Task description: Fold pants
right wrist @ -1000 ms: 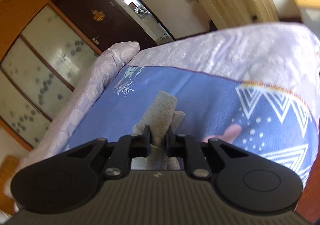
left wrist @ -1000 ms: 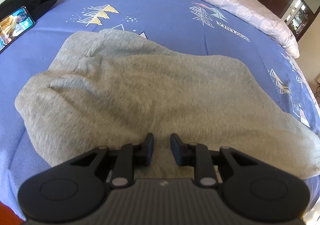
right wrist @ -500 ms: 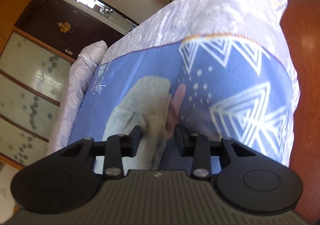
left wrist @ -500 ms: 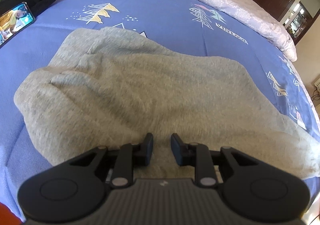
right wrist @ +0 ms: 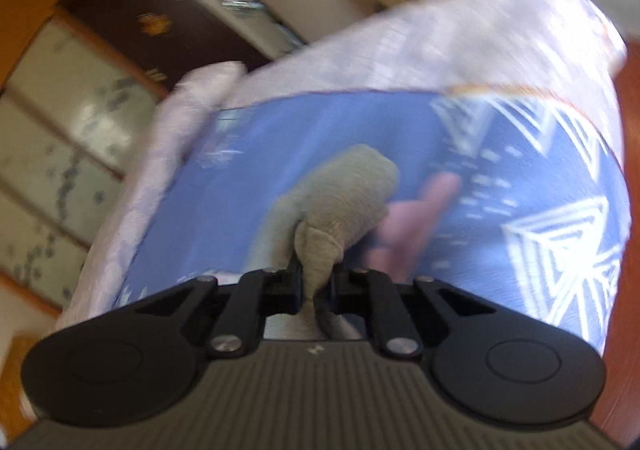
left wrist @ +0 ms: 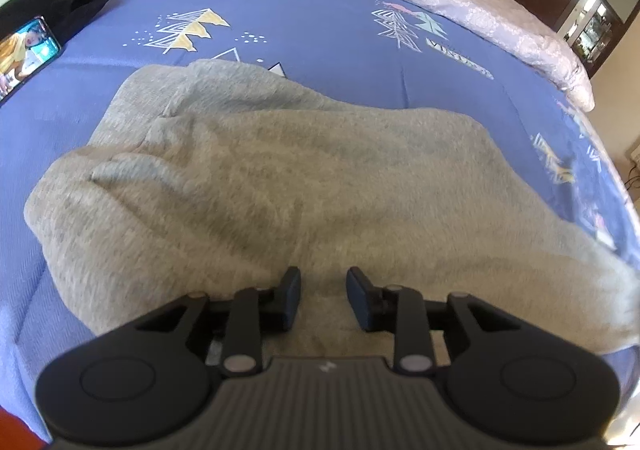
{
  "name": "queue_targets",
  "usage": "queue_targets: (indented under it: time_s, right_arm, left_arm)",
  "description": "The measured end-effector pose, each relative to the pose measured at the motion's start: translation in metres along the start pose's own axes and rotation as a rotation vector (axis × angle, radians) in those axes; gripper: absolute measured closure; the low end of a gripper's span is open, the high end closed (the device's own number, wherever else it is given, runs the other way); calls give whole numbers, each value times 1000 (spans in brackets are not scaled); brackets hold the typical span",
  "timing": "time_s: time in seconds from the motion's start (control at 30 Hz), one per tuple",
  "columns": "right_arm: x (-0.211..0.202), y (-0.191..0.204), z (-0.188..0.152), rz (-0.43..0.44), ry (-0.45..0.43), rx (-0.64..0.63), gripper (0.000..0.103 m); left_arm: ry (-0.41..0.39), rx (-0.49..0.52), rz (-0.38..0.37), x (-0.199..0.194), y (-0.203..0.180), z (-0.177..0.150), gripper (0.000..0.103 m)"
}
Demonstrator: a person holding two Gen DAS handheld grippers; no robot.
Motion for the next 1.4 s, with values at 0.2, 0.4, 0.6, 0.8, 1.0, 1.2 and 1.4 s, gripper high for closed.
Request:
queue_targets:
  time_s: [0.2,0.4,0.6,0.8,1.0,1.2,1.4]
  right_arm:
    - [-46,116,-62,193,-55,-400,89]
    - [-49,205,-198,360,103,-809,81]
    - [-54,217,-282,457,196,-1109,36]
    - [-63,193,-220,493,192,-920,36]
    - [-35,139,-146,283,114,-641,36]
    - [-15,108,-130,220,184,-467,40]
    - [-35,131,-144,288,170,-544,42]
  left_arm:
    - [-50,36,-158,-15,-36,6,74]
    - [7,7,-277,-2,-55,0,71]
    - [71,37,-298,19,-73,-9,61]
    - [100,104,-343,41,-110,-5,50]
    - [148,215,-309,87,-154,1,33]
    - [175,271,-253,115,-167,-7,87]
    - [124,239,-248,79,-148,3,89]
Point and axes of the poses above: each gripper's, at about its wrist camera, not at the fingertips, and x roughly the way its jaws point, y to its left, z to its top, the point moved 5 cm from there along x, roughly the way its jaws point, and after that the axes turned 14 degrees about -z, right-handed, at the moved point
